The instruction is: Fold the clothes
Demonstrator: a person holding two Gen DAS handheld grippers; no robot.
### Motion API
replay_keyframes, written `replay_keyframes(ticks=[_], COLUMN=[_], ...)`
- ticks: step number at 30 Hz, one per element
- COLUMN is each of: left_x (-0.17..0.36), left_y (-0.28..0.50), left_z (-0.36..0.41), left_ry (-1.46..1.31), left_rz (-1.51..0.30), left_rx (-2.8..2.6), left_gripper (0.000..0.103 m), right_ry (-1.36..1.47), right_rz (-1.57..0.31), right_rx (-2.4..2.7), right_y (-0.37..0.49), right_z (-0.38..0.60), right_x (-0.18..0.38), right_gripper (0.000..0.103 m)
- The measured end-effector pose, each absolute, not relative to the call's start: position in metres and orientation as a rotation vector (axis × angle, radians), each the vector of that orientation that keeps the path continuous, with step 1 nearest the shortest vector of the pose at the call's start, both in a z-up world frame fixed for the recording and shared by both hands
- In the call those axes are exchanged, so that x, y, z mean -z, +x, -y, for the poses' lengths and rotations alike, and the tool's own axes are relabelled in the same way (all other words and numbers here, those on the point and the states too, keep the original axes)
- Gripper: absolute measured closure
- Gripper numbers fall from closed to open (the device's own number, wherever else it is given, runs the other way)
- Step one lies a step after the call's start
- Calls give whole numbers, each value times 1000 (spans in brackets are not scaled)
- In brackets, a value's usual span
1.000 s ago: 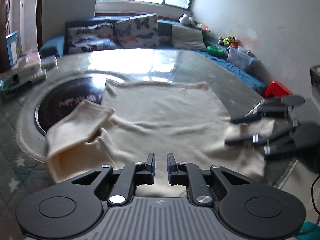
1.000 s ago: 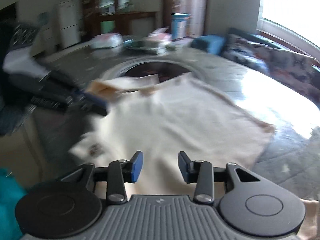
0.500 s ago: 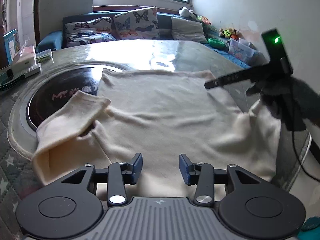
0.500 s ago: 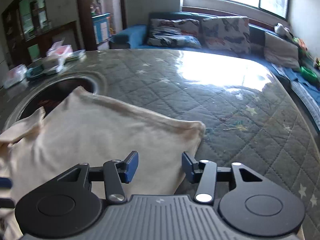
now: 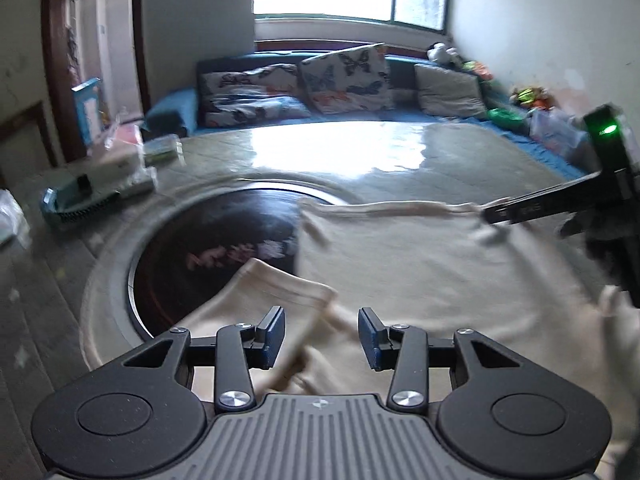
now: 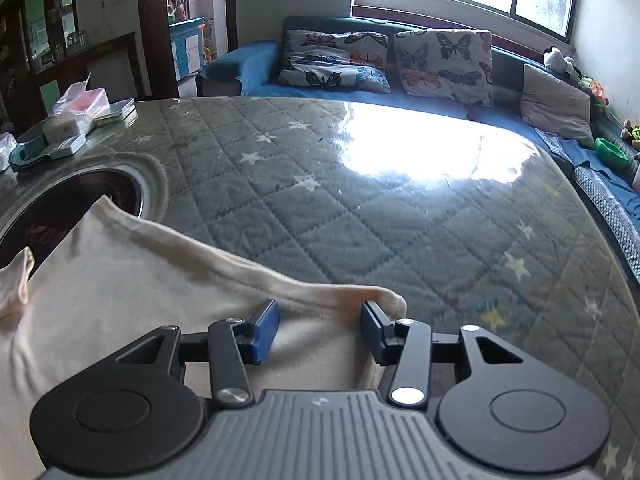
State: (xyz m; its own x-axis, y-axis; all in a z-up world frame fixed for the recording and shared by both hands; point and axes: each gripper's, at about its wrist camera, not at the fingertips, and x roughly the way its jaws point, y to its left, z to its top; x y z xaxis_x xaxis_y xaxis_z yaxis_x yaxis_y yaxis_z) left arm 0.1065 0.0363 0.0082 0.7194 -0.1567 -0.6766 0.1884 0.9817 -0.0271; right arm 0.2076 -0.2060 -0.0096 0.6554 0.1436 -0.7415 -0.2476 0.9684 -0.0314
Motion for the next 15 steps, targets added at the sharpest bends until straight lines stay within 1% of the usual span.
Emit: replay_keyframes(ticks=[3,5,6,8,9,10,15], left_x=[-5,-2,0,2,2,0,-20], left_y=[118,126,128,129,129,127,109], left_z=[-37,-37,-39,-46,-51,-57,-104], left_ry=[77,96,91,66,53,30,-114], left_rz=[-737,-733,-736,-730,-726,-715,-631], left_rx=[157,135,133,126,122,113,29], left_gripper=[61,73,84,94,97,100,101], right_ry=[-141,-140,-142,-157,-166,-174,-208], right_rz=[-822,-821,-820,-816,-814,-810,-792], right_rx=[-221,-220,-220,-221,-222,-224,-235], right_y=[215,219,220,221,220,219,208], right_z=[201,200,199,198,197,196,191], right_x=[11,11,12,12,12,12,8], right_gripper=[55,55,55,55,55,55,55])
